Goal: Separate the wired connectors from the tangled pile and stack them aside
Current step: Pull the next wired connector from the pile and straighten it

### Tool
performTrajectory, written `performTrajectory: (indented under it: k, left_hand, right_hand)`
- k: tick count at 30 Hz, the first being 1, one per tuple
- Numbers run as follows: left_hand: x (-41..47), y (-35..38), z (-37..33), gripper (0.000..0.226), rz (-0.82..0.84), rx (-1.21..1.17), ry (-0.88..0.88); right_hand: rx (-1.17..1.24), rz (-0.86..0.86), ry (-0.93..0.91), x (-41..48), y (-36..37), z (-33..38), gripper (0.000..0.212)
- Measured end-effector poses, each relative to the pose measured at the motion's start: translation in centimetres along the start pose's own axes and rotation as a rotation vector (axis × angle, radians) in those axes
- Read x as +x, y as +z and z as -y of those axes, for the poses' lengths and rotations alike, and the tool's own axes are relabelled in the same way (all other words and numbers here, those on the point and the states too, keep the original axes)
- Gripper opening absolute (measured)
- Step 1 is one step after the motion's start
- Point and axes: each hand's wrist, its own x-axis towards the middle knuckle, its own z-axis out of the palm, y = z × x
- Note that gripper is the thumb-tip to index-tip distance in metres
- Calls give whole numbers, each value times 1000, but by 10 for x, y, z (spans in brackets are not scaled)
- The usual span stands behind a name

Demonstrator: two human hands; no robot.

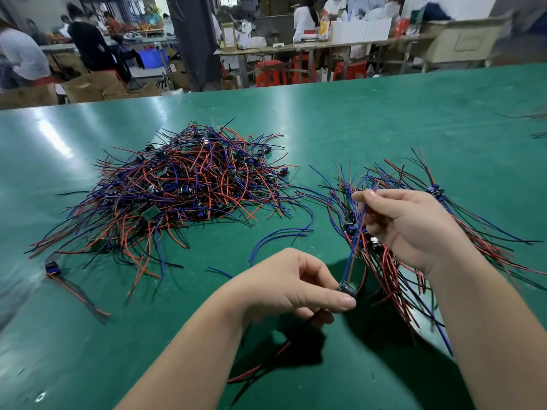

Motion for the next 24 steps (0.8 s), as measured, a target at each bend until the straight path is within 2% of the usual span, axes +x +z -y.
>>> performTrajectory:
  k: [6, 7, 9, 11, 14, 16, 18, 19, 21, 24]
  left_hand:
    - [-6, -3, -2, 17, 155, 130, -37]
    - [-6, -2, -2, 22, 190, 136, -28]
    - [-7, -2, -2, 29, 261, 134, 25]
    - [-9, -2, -3, 24, 266, 38, 128]
    - [-5, -4, -7, 17, 78, -318, 301]
    - [0, -9, -9, 18, -72, -567, 424]
    - [3, -13, -10, 24, -242, -684, 502]
    - [4, -14, -11, 24, -339, -688, 519]
    - [9, -14, -7, 31, -534, -595, 540]
    - [15, -7, -2, 32, -718, -304, 614]
  right_hand:
    - [74, -117, -76, 1, 4, 0, 17]
    - [113, -115, -80, 2, 3, 1, 19]
    - [192, -97, -50, 3, 2, 2, 24]
    - [218, -90, 15, 4, 4, 1, 22]
    - [126, -21, 60, 4, 6, -4, 12]
    - [-24, 93, 43, 1, 8, -10, 14]
    - [-190, 260, 34, -4, 12, -16, 20]
    - [-211, 335, 51, -8, 16, -18, 23]
    - [-107, 413, 84, -11, 24, -23, 24]
    - [116, 394, 66, -11, 33, -27, 9]
